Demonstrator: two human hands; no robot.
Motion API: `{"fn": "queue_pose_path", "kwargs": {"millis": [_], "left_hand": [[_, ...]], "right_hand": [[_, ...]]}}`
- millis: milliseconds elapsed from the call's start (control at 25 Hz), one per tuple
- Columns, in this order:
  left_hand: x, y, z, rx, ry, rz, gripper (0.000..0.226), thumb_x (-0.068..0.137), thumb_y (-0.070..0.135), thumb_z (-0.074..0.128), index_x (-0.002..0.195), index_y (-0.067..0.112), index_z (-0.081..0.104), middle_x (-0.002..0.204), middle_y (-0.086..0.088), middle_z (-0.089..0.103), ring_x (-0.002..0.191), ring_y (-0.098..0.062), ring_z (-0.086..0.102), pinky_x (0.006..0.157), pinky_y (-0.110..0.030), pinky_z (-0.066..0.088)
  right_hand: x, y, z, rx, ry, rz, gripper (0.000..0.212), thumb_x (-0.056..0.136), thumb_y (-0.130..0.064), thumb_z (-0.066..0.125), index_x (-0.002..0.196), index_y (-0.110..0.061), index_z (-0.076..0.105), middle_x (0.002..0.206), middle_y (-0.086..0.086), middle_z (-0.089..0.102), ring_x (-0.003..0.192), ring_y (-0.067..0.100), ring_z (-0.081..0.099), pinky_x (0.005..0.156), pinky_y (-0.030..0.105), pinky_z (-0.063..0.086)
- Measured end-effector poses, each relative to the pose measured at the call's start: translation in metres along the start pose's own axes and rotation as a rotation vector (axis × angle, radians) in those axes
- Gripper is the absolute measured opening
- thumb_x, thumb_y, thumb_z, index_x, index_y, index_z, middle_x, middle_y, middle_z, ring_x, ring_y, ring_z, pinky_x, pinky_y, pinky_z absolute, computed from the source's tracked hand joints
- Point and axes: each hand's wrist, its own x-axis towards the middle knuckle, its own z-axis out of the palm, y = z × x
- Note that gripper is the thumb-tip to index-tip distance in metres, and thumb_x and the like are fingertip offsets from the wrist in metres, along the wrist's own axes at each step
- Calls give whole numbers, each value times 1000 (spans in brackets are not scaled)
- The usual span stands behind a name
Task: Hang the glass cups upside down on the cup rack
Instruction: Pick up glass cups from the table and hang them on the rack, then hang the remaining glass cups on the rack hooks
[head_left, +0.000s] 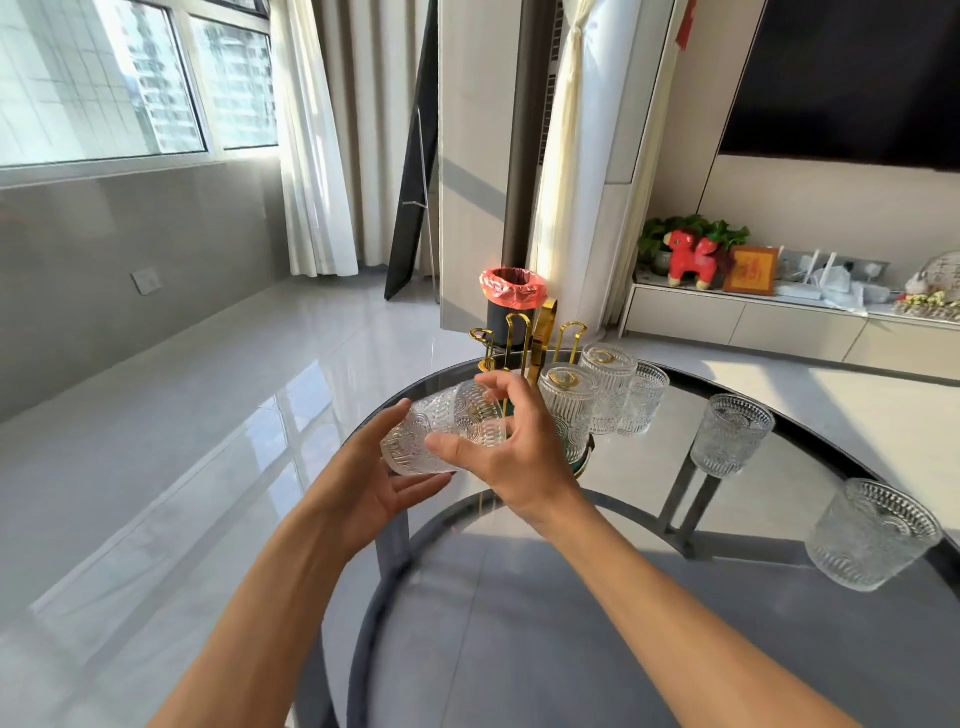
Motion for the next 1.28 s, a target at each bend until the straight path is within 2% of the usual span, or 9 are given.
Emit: {"fn": "queue_pose_path", "kwargs": {"millis": [80,160,280,400,520,640,800,1040,1280], "left_hand": [[2,0,5,-81,46,84,33,77,32,71,106,16,66,102,-10,74,92,-35,73,75,-43,61],[9,6,6,-105,114,252,26,79,27,70,104,20,65,98,-7,69,87,-28,70,76,-43,61],[18,26,15,-36,151,533,26,81,20,71,106,25,66,94,1,72,81,-17,70,65,-32,59],[30,46,37,188,103,736,40,71,25,83,108,31,68,104,-2,73,85,-12,73,64,-24,58],[48,52,59,574,74,859,51,65,33,87,112,33,67,112,-1,70,94,-13,72,74,-28,60],[65,49,74,897,77,886,51,65,40,83,113,34,67,114,4,66,103,-19,66,87,-45,57],[79,31,68,1300,49,887,48,69,40,80,114,33,66,120,6,62,104,-18,59,90,-45,52],[94,17,59,1336,51,763,47,74,37,79,117,32,63,130,1,58,106,-18,58,86,-30,45],[86,11,71,1593,225,701,53,80,41,70,130,36,54,157,-5,32,143,-32,25,111,-53,26]], "right_hand": [[12,-4,-18,8,-81,-12,60,68,-69,63,115,-33,55,114,-9,59,95,9,61,74,26,49],[34,-6,-38,-94,41,-63,49,82,-64,48,117,-31,57,118,-5,63,92,7,62,75,31,48],[83,-8,-69,-596,116,-165,46,96,-44,39,138,-26,42,146,-3,45,121,21,51,93,40,43],[119,-4,-89,-762,-111,-23,51,99,-47,23,147,-29,28,159,-7,26,138,27,33,106,49,29],[123,8,-92,-826,-177,-11,52,99,-47,20,141,-24,40,156,-4,33,137,27,36,108,48,29],[120,12,-88,-888,-152,-54,49,98,-43,20,139,-27,42,156,-9,33,135,27,39,107,49,32],[119,12,-90,-923,-116,-78,41,96,-35,22,124,-24,50,142,-2,51,120,31,51,96,50,40],[115,20,-88,-959,-107,-56,51,97,-34,26,148,-30,28,159,-13,23,133,31,41,103,51,31],[114,11,-88,-883,-227,23,52,100,-35,25,152,-28,19,162,-9,10,147,25,12,115,53,18]]}}
